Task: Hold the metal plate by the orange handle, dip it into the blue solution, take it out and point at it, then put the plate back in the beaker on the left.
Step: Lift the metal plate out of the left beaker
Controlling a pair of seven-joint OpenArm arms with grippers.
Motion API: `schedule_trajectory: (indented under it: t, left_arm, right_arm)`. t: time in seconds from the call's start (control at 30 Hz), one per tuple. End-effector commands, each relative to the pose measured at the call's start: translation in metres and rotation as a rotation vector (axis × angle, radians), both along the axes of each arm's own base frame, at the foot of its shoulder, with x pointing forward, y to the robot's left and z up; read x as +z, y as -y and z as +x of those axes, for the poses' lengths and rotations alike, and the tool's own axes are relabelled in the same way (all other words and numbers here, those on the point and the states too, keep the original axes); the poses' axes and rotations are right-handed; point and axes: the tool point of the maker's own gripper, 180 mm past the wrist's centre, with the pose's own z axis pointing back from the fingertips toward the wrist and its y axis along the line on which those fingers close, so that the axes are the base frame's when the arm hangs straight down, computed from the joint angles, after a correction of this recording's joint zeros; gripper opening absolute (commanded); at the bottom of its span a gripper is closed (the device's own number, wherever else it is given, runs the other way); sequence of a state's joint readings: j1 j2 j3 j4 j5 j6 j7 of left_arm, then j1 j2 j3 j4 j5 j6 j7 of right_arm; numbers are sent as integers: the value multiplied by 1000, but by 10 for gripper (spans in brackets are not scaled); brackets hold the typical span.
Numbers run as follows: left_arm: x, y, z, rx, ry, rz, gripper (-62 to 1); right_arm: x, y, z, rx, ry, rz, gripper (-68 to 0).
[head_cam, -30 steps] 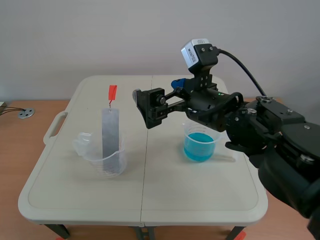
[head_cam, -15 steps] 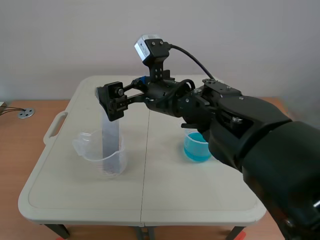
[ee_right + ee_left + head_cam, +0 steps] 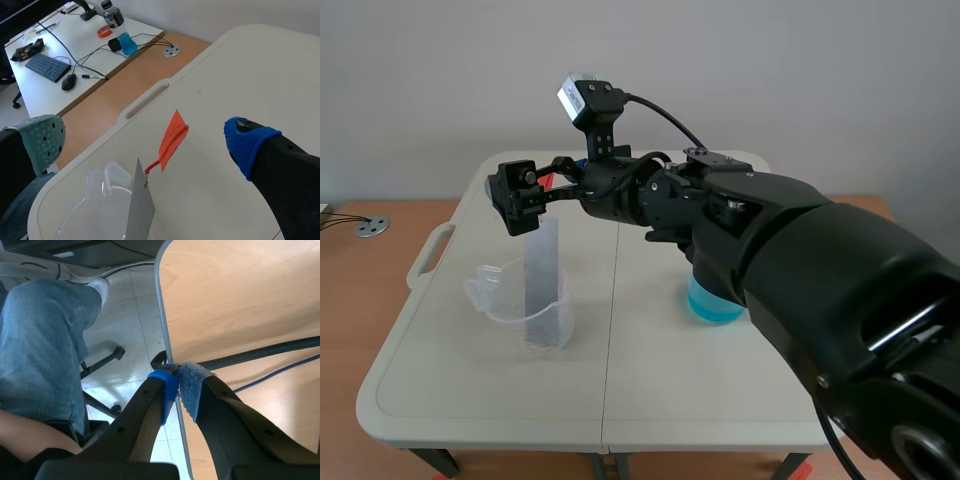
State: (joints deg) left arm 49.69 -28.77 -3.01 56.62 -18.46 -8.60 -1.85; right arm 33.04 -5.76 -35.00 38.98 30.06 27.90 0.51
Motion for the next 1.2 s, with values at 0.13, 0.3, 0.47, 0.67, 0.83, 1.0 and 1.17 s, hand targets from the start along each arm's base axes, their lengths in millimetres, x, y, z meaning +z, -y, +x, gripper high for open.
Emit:
schedule_trajectory:
  t: [0.13,0.3,0.47,0.67,0.83,1.0,1.17]
  left_arm:
    - [9,10,-18,-5,11,-39,-549]
    - [15,14,-34,-10,11,-64,-549]
    - [23,19,-39,-47,45,-75,-549]
    - [24,20,-40,-48,51,-81,-549]
    - [23,20,-38,-47,54,-82,-549]
    - [21,19,-38,-47,41,-78,-549]
    - [21,20,-38,-47,41,-81,-549]
  right_arm:
    - [26,-8,7,10,18,51,-75]
    - [22,-8,6,20,-3,31,-221]
    - [22,-8,5,19,-25,43,-340]
    - [21,-9,5,19,-44,51,-439]
    - [21,-9,5,19,-45,51,-572]
    - [19,-9,4,23,-46,39,-662]
    - [18,-9,3,23,-48,40,-662]
